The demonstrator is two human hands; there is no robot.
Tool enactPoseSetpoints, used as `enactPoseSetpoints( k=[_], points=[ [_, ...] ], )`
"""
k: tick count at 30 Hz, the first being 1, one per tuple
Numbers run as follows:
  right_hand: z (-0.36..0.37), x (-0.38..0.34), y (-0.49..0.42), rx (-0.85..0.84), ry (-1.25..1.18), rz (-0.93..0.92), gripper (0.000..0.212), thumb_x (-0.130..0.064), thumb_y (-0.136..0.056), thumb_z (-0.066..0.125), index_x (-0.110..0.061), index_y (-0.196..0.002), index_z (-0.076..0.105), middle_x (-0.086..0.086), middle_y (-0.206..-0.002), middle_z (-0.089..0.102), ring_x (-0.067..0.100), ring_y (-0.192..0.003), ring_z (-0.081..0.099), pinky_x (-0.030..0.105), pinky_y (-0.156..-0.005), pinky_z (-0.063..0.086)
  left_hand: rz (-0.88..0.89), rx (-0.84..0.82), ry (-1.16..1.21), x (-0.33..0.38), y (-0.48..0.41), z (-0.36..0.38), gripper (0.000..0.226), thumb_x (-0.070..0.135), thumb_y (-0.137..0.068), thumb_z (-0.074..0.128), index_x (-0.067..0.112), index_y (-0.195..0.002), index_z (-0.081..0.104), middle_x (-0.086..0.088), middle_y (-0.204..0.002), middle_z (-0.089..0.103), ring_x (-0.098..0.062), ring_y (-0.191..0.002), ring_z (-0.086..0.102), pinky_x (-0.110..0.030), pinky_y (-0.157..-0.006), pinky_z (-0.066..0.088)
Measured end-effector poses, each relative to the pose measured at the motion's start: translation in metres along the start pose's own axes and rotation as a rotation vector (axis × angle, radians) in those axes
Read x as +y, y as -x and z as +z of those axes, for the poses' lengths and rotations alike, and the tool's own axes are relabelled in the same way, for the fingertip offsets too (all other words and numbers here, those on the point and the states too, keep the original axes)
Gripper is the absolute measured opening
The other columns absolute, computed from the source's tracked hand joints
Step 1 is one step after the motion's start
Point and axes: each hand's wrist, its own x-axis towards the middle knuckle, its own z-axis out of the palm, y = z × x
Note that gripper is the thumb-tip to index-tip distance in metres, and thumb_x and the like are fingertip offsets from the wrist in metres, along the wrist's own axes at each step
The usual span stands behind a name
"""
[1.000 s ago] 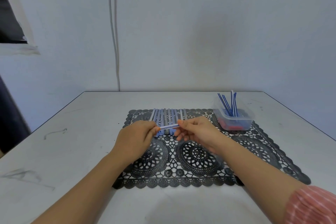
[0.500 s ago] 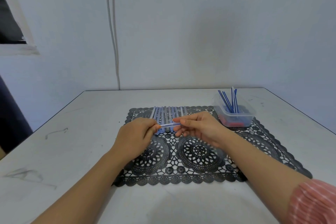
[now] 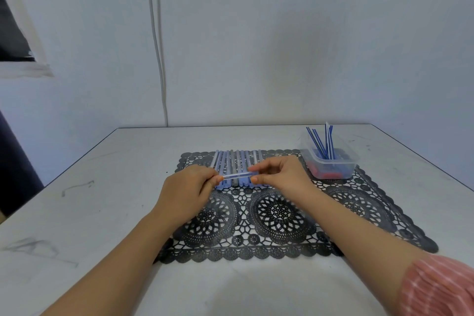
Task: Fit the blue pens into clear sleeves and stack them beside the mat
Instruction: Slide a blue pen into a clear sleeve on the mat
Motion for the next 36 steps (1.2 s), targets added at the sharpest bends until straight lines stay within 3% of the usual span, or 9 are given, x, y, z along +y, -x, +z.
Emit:
enactPoseSetpoints(
  k=[5, 11, 18, 23, 27, 30, 36],
  points=[
    [-0.003, 0.000, 0.000, -0.017, -0.072, -0.004, 0.011, -0.004, -0.077, 0.071, -0.007, -0.087, 0.073, 0.013, -0.078, 0.072, 0.012, -0.065, 0.066, 0.018, -0.066, 0.052, 0.003, -0.006, 0.012, 0.000, -0.001, 0.001, 0.035, 0.043, -0.094, 0.041, 0.024, -0.084, 0.068, 0.016, -0.065, 0.050, 0.001, -0.062, 0.041, -0.017, -0.049, 0.026],
    [-0.006, 0.004, -0.003, -0.001, -0.131, -0.019, 0.026, 0.007, -0.072, 0.071, -0.013, -0.090, 0.072, 0.006, -0.089, 0.073, 0.014, -0.085, 0.069, 0.020, -0.078, 0.053, -0.013, 0.007, 0.028, -0.003, 0.000, 0.000, 0.031, 0.042, -0.095, 0.043, 0.025, -0.088, 0.068, 0.018, -0.066, 0.049, 0.002, -0.063, 0.042, -0.016, -0.051, 0.025],
    [-0.002, 0.005, -0.004, -0.023, 0.301, -0.163, 0.023, -0.004, -0.085, 0.063, -0.015, -0.103, 0.072, -0.012, -0.083, 0.064, -0.010, -0.068, 0.055, 0.008, -0.066, 0.044, 0.043, 0.067, 0.012, -0.009, -0.002, 0.002, 0.042, 0.048, -0.090, 0.035, 0.024, -0.082, 0.069, 0.019, -0.066, 0.049, -0.007, -0.064, 0.045, -0.019, -0.057, 0.029],
    [0.002, 0.008, -0.005, -0.050, 0.607, -0.298, 0.026, -0.010, -0.088, 0.057, -0.014, -0.113, 0.067, -0.002, -0.085, 0.061, 0.006, -0.062, 0.048, 0.010, -0.056, 0.039, 0.050, 0.086, -0.083, -0.019, -0.002, 0.009, 0.043, 0.048, -0.089, 0.030, 0.028, -0.086, 0.068, 0.016, -0.078, 0.063, -0.012, -0.079, 0.049, -0.032, -0.080, 0.030],
    [0.003, 0.011, -0.004, -0.135, 0.806, -0.432, 0.031, -0.012, -0.093, 0.050, -0.006, -0.122, 0.060, 0.005, -0.086, 0.058, 0.011, -0.072, 0.048, 0.017, -0.067, 0.034, 0.080, 0.149, -0.109, -0.019, -0.004, 0.010, 0.036, 0.041, -0.089, 0.036, 0.025, -0.084, 0.067, 0.013, -0.076, 0.061, -0.014, -0.078, 0.047, -0.027, -0.076, 0.024],
    [0.002, 0.009, -0.002, -0.162, 0.865, -0.533, 0.029, -0.011, -0.095, 0.046, -0.001, -0.118, 0.061, 0.009, -0.091, 0.062, 0.016, -0.080, 0.053, 0.021, -0.073, 0.037, 0.092, 0.164, -0.079, -0.021, -0.005, 0.012, 0.036, 0.040, -0.090, 0.037, 0.021, -0.085, 0.067, 0.010, -0.075, 0.059, -0.014, -0.076, 0.045, -0.027, -0.073, 0.025],
    [0.002, 0.003, 0.001, -0.147, 0.902, -0.645, 0.027, -0.011, -0.090, 0.046, 0.003, -0.104, 0.065, 0.010, -0.083, 0.065, 0.019, -0.072, 0.060, 0.022, -0.069, 0.044, 0.106, 0.170, 0.024, -0.022, -0.005, 0.014, 0.039, 0.038, -0.091, 0.037, 0.015, -0.089, 0.069, 0.007, -0.077, 0.061, -0.010, -0.076, 0.041, -0.029, -0.069, 0.032]
  ],
)
